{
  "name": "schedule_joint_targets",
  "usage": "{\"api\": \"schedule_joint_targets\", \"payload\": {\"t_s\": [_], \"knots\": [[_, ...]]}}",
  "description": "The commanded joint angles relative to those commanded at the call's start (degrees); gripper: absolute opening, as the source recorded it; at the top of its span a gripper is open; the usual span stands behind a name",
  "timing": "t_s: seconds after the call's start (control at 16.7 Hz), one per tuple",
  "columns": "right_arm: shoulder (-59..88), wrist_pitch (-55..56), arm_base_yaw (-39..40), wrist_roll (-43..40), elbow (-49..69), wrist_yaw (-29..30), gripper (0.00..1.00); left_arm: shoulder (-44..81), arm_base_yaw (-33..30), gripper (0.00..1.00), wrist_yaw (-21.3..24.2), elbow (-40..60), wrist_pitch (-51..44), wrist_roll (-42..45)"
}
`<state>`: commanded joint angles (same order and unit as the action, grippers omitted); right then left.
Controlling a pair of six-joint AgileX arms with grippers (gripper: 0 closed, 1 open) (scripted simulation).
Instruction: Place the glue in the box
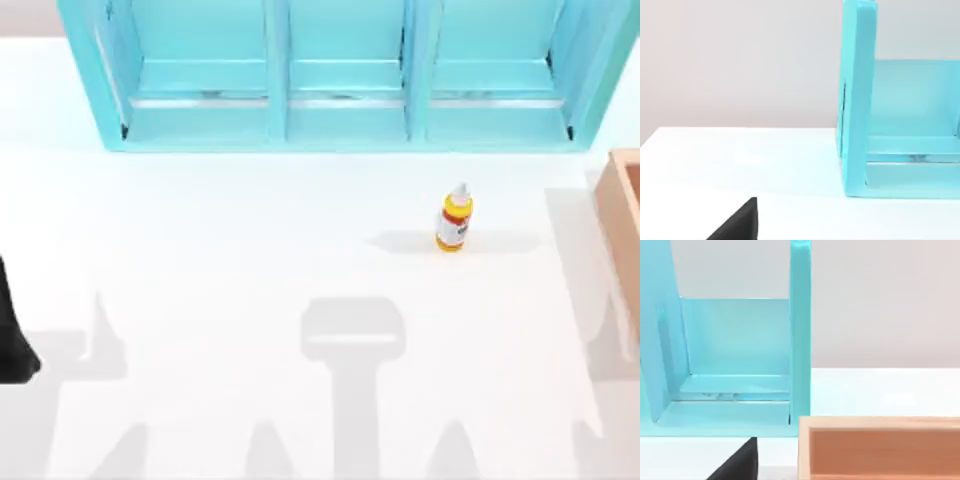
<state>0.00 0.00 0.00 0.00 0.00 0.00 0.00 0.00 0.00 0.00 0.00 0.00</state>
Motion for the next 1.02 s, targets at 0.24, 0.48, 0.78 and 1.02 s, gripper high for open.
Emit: {"api": "schedule_joint_targets", "payload": {"t_s": [0.24,0.48,0.78,1.02], "knots": [[1.59,1.3,1.01,0.55,0.26,1.01,1.0,0.0,0.0,1.0,0.0,0.0,0.0,0.0],[11.93,8.86,6.66,3.48,1.76,7.03,1.0,0.0,0.0,1.0,0.0,0.0,0.0,0.0],[38.41,25.02,17.81,8.48,5.3,18.78,1.0,0.0,0.0,1.0,0.0,0.0,0.0,0.0],[64.95,40.9,27.61,11.51,9.25,28.42,1.0,0.0,0.0,1.0,0.0,0.0,0.0,0.0]]}}
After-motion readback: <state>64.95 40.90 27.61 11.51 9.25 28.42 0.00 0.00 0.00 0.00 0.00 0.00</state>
